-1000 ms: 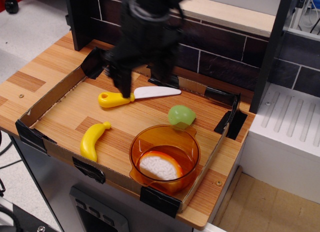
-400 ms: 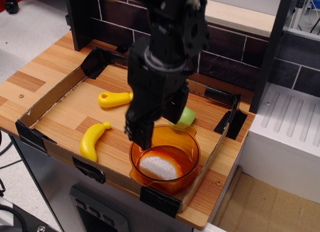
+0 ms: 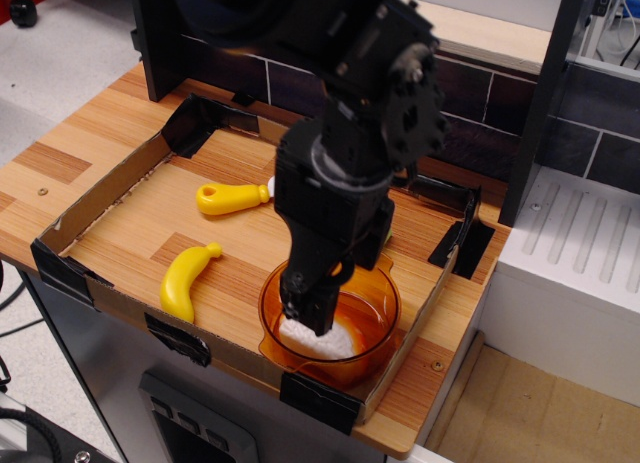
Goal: Take sushi out of pot
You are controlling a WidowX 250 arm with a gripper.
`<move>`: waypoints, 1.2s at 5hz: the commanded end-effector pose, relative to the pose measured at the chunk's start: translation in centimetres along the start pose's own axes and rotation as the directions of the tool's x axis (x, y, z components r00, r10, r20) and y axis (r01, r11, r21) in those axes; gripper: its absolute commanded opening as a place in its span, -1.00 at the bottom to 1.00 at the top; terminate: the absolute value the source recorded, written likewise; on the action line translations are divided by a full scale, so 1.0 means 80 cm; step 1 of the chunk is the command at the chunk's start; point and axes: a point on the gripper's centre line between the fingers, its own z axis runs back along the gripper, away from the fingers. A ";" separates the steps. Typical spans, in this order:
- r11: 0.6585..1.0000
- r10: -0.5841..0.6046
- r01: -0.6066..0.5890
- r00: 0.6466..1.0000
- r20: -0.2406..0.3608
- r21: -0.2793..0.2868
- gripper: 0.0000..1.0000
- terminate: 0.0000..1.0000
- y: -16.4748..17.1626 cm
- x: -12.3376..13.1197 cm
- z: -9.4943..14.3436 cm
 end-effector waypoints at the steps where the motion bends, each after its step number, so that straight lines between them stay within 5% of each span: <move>1: 0.999 0.021 -0.021 1.000 -0.002 0.034 1.00 -1.00 -0.019 -0.004 -0.013; 2: 0.996 0.002 -0.002 1.000 -0.009 0.084 1.00 -1.00 -0.018 -0.004 -0.022; 5: 0.997 -0.023 0.021 1.000 0.020 0.078 1.00 -1.00 -0.018 -0.007 -0.043; 6: 0.998 -0.018 0.017 1.000 0.018 0.067 -1.00 -1.00 -0.018 -0.005 -0.041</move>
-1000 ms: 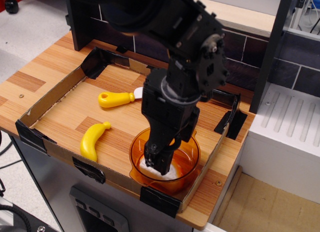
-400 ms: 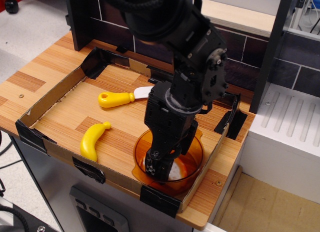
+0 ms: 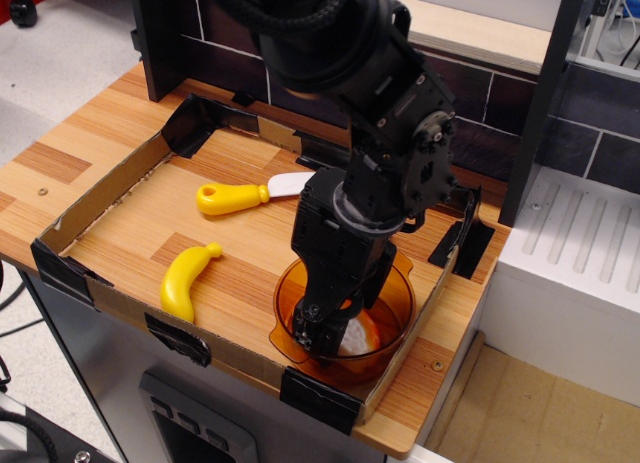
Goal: Take sushi out of pot
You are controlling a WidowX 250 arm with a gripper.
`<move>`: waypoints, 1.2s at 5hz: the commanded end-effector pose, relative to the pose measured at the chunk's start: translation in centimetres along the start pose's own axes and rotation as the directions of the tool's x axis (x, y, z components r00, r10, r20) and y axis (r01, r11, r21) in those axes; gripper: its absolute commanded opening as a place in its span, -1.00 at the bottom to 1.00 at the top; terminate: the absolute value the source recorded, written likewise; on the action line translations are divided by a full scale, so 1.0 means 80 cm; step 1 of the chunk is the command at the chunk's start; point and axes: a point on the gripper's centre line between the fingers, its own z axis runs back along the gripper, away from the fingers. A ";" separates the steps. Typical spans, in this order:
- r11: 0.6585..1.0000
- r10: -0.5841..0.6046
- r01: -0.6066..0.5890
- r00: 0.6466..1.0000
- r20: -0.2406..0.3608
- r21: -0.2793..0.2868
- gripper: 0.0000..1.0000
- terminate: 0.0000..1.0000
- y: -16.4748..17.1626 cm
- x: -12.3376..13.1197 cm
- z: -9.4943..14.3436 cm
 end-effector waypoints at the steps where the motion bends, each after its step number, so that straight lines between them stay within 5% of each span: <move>1: 0.999 -0.010 0.009 1.000 -0.004 -0.039 -1.00 -1.00 -0.016 0.010 0.019; 2: 0.997 -0.003 0.003 1.000 -0.005 -0.080 -1.00 -1.00 -0.021 0.024 0.043; 4: 0.971 0.087 -0.108 0.991 -0.105 -0.213 -1.00 -1.00 -0.031 0.079 0.125; 6: 0.982 0.002 -0.018 0.996 -0.085 -0.186 -1.00 -1.00 -0.018 0.139 0.123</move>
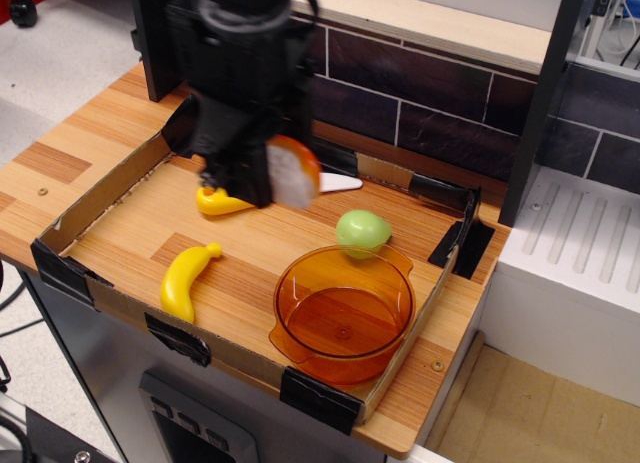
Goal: Take sushi out of pot
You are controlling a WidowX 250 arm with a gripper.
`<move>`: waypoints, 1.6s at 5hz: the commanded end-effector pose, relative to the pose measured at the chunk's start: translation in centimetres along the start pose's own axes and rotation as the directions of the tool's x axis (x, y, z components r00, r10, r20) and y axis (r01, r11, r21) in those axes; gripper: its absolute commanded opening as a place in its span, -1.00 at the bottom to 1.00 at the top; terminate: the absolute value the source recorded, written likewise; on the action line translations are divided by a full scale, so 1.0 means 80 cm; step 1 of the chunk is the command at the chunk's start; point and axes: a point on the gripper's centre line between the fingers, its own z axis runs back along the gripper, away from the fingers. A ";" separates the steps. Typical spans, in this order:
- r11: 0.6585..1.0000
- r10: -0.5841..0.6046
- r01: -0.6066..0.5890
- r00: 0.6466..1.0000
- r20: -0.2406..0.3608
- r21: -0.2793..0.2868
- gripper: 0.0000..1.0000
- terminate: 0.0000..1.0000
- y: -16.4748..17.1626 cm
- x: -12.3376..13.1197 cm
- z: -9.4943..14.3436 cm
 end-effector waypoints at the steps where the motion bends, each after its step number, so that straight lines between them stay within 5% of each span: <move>1: 0.989 -0.144 0.145 0.988 0.049 -0.010 -1.00 -1.00 -0.022 0.066 -0.001; 3: 0.861 -0.497 0.507 0.854 0.152 -0.033 -1.00 -1.00 -0.023 0.094 -0.056; 4: 0.753 -0.647 0.658 0.747 0.153 -0.029 -1.00 -1.00 -0.015 0.098 -0.073; 5: 0.691 -0.712 0.723 0.685 0.154 -0.016 -1.00 -1.00 -0.003 0.104 -0.076; 8: 0.731 -0.679 0.678 0.713 0.177 0.074 -1.00 -1.00 -0.003 0.125 -0.103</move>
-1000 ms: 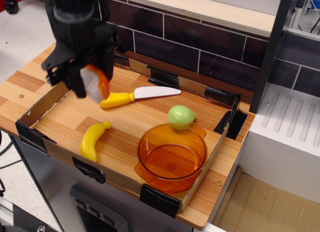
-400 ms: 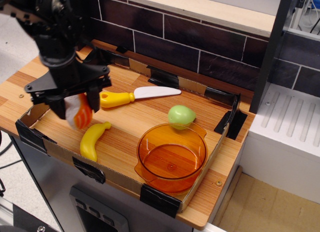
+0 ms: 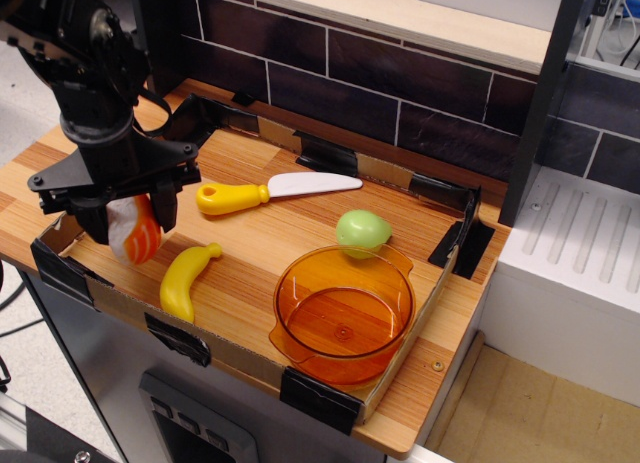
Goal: Take sushi out of pot
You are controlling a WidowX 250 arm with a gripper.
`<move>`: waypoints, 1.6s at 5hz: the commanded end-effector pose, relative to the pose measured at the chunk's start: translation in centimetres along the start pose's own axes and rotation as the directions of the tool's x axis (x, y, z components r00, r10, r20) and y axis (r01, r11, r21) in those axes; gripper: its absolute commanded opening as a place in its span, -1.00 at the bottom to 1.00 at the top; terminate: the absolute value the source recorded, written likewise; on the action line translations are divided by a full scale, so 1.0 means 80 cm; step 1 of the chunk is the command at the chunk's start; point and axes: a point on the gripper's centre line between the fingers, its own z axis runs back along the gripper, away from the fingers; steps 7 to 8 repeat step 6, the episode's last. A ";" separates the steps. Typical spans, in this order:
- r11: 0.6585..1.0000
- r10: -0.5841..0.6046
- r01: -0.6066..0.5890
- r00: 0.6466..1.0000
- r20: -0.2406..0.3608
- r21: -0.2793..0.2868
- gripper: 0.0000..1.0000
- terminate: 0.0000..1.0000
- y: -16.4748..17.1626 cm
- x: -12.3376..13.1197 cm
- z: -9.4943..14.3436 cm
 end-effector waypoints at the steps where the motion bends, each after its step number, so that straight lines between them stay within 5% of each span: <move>1: 0.998 0.043 -0.045 0.998 0.042 0.044 -1.00 -1.00 -0.022 0.023 -0.009; 2: 0.996 0.062 -0.065 0.996 0.057 0.053 1.00 -1.00 -0.022 0.028 -0.009; 4: 0.993 0.118 -0.118 0.992 0.034 0.022 1.00 -1.00 -0.014 0.056 0.025; 5: 0.980 0.193 -0.191 0.980 0.054 -0.052 1.00 -1.00 -0.015 0.074 0.069; 6: 0.969 0.234 -0.231 0.972 0.027 -0.083 1.00 1.00 -0.026 0.078 0.103; 8: 0.969 0.234 -0.231 0.972 0.027 -0.083 1.00 1.00 -0.026 0.078 0.103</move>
